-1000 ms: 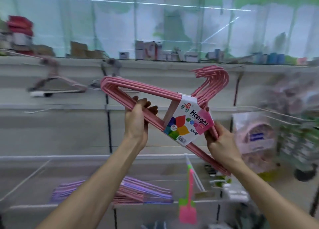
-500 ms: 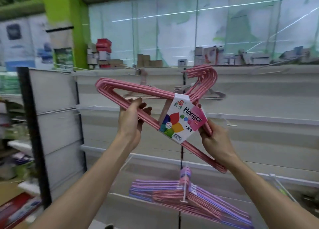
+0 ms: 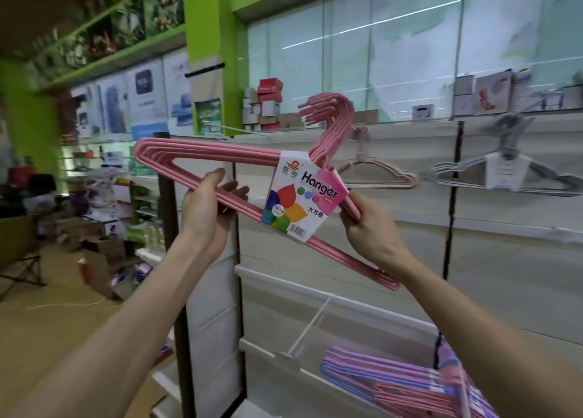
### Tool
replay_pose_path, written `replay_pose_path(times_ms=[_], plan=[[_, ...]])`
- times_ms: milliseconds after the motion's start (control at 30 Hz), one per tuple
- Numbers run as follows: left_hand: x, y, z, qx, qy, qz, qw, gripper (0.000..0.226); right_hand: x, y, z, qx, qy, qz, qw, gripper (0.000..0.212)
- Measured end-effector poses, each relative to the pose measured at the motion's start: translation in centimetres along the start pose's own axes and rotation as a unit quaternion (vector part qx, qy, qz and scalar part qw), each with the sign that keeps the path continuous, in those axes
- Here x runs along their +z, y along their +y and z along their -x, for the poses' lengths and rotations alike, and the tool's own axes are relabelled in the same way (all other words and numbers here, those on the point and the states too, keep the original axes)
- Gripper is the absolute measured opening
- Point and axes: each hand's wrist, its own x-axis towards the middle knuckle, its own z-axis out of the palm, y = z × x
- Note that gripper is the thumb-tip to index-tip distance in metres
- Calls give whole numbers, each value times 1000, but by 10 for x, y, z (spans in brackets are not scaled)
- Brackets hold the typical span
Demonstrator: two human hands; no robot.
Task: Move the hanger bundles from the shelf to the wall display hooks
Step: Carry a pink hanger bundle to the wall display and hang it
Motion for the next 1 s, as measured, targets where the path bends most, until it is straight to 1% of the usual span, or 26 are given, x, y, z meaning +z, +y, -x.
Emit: replay_pose_path(times_ms=[67, 100, 200, 233, 400, 567, 600, 700, 767, 900, 1000], plan=[[-14, 5, -26, 9, 2, -15, 1000, 7, 27, -3, -17, -10, -6, -12, 1000, 24], [-20, 7, -39, 13, 4, -22, 1000, 11, 41, -4, -26, -12, -9, -16, 1000, 25], [-39, 11, -81, 27, 15, -43, 999, 36, 82, -4, -54, -14, -19, -19, 1000, 22], [-45, 12, -96, 30, 16, -47, 998, 39, 95, -4, -66, -18, -22, -22, 999, 20], [-64, 13, -173, 36, 21, -66, 997, 39, 157, 1, -124, -28, -12, -43, 999, 22], [-78, 10, -249, 11, 3, -44, 999, 53, 199, 18, -175, -20, 0, -27, 999, 23], [-81, 7, -261, -2, -1, -40, 999, 51, 205, 22, -183, -18, 3, -21, 1000, 24], [-90, -3, -292, -37, -7, -22, 999, 30, 220, 32, -201, -11, -11, 9, 1000, 25], [-95, -10, -312, -57, 0, 3, 998, 23, 228, 38, -214, -5, -23, 30, 999, 27], [-104, -25, -357, -103, 16, 39, 994, 19, 241, 49, -242, 5, -36, 60, 998, 34], [-107, -41, -388, -127, 24, 53, 990, 27, 251, 56, -263, 13, -34, 82, 996, 35]])
